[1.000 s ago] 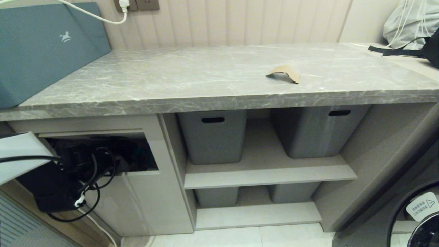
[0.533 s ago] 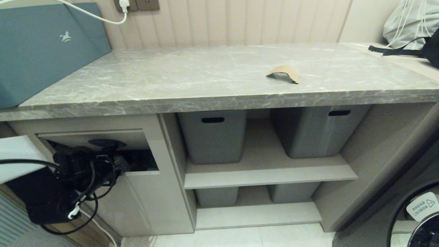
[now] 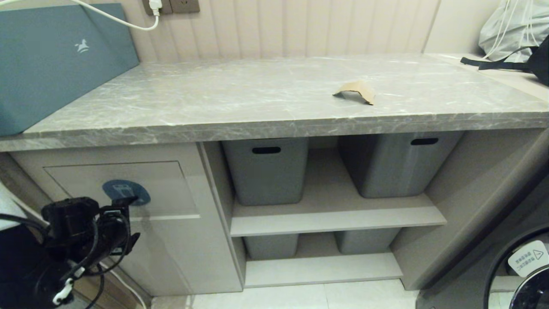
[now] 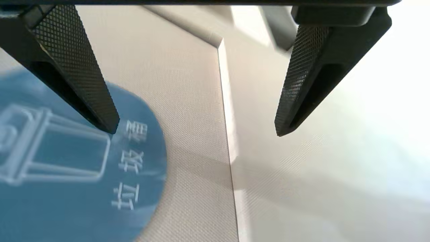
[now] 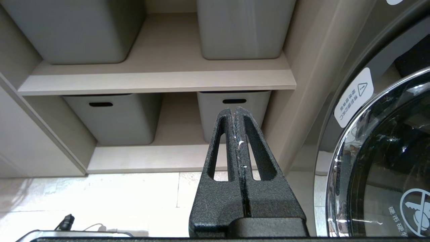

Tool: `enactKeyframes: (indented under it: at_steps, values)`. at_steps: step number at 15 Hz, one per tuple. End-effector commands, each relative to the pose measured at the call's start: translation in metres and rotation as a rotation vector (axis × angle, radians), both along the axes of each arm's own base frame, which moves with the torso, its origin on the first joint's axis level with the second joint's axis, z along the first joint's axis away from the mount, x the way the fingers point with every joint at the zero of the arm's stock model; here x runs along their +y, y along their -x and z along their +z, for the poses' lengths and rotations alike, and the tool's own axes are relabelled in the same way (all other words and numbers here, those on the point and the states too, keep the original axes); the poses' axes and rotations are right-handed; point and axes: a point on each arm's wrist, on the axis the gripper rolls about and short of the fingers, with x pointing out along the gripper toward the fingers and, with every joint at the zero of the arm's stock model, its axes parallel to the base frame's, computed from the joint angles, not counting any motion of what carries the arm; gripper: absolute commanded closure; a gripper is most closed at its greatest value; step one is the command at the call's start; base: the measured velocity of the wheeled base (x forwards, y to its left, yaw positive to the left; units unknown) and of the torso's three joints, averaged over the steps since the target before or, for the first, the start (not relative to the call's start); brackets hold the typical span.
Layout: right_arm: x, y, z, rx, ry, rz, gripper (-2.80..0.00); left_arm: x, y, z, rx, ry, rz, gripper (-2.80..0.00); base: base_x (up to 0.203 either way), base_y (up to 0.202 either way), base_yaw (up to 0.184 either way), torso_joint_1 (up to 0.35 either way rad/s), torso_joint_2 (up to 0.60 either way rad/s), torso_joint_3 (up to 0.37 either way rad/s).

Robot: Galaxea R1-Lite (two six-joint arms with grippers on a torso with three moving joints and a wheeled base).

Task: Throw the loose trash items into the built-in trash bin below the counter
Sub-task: Put the garbage in the trash can, then pick up the garbage

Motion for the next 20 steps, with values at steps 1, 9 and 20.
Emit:
enactKeyframes:
  at_steps: [1, 9, 20]
  values:
    - [0.000, 0.000, 0.000, -0.001, 0.000, 0.001, 0.00, -0.001, 0.017, 0.014, -0.033, 0.004, 0.004, -2.80, 0.000, 0.000, 0.000, 0.000, 0.00, 0.000]
    - [0.000, 0.000, 0.000, -0.001, 0.000, 0.001, 0.00, -0.014, 0.150, 0.079, -0.222, -0.573, -0.136, -2.80, 0.000, 0.000, 0.000, 0.000, 0.00, 0.000]
    - [0.000, 0.000, 0.000, -0.001, 0.003, 0.000, 0.00, -0.033, 0.256, 0.100, -0.455, -1.417, -0.478, -2.80, 0.000, 0.000, 0.000, 0.000, 0.00, 0.000]
